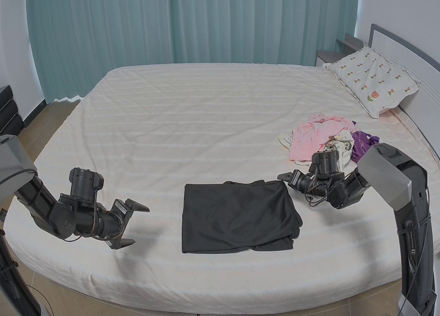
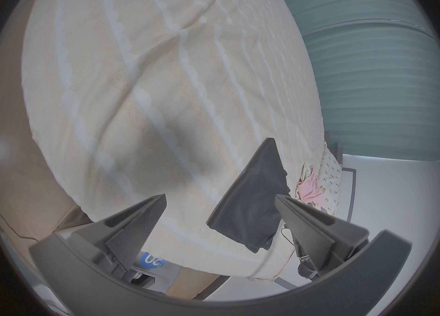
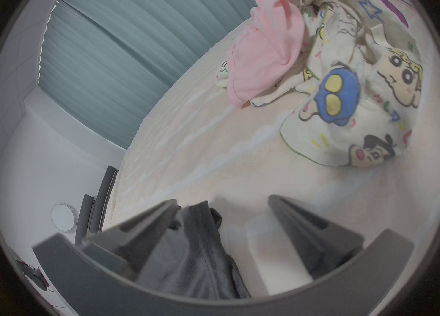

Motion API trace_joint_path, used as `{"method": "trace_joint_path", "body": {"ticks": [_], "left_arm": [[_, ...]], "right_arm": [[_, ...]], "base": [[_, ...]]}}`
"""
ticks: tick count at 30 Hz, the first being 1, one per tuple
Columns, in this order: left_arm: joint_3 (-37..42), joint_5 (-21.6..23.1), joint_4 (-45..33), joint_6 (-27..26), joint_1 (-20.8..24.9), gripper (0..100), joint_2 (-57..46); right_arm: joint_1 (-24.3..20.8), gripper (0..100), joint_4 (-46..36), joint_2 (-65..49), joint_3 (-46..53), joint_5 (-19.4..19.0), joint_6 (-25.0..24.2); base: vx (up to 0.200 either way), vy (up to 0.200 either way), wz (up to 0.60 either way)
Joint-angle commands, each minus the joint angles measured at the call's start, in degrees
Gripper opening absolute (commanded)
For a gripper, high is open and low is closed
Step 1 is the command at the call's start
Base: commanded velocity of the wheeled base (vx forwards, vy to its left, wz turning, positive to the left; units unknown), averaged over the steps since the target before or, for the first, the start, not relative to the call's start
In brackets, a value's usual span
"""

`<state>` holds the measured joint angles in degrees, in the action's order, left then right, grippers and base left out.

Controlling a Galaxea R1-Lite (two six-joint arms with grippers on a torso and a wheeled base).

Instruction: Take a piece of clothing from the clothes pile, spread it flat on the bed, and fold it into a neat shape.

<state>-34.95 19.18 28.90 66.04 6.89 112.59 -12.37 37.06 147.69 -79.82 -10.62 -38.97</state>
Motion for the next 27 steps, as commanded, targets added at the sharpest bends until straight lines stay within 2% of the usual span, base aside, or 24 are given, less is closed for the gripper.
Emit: {"method": "trace_joint_path", "body": {"ticks": [1, 6, 8, 10, 14, 18, 27], "left_arm": [[-2.5, -0.6, -0.2, 0.0, 1.6, 100, 0.5], [-7.7, -3.2, -0.3, -2.3, 5.9, 100, 2.8], [-8.9, -4.1, -0.3, -3.5, 6.7, 100, 3.6], [-13.6, -7.8, -0.4, -7.1, 9.2, 100, 7.9], [-19.6, -15.1, -0.3, -13.0, 12.8, 100, 15.2], [-24.2, -18.2, 0.0, -18.6, 15.0, 100, 21.2], [-32.8, -22.8, -0.1, -20.1, 18.1, 100, 28.9]], "right_arm": [[0.9, 100, 0.3, -6.2, 8.4, -1.6, 0.2], [0.5, 100, 6.4, -9.0, 18.8, -4.9, 0.9], [0.3, 100, 8.0, -9.0, 20.1, -5.6, 1.4], [0.1, 100, 11.4, -8.3, 23.0, -6.8, 2.9], [-0.5, 100, 11.8, -6.6, 23.7, -7.2, 5.6], [-1.6, 100, 12.0, -6.1, 23.4, -8.0, 6.1], [-4.1, 100, 11.8, -4.5, 21.0, -8.3, 6.4]], "base": [[0.0, 0.0, 0.0], [0.0, 0.0, 0.0], [0.0, 0.0, 0.0], [0.0, 0.0, 0.0], [0.0, 0.0, 0.0], [0.0, 0.0, 0.0], [0.0, 0.0, 0.0]]}}
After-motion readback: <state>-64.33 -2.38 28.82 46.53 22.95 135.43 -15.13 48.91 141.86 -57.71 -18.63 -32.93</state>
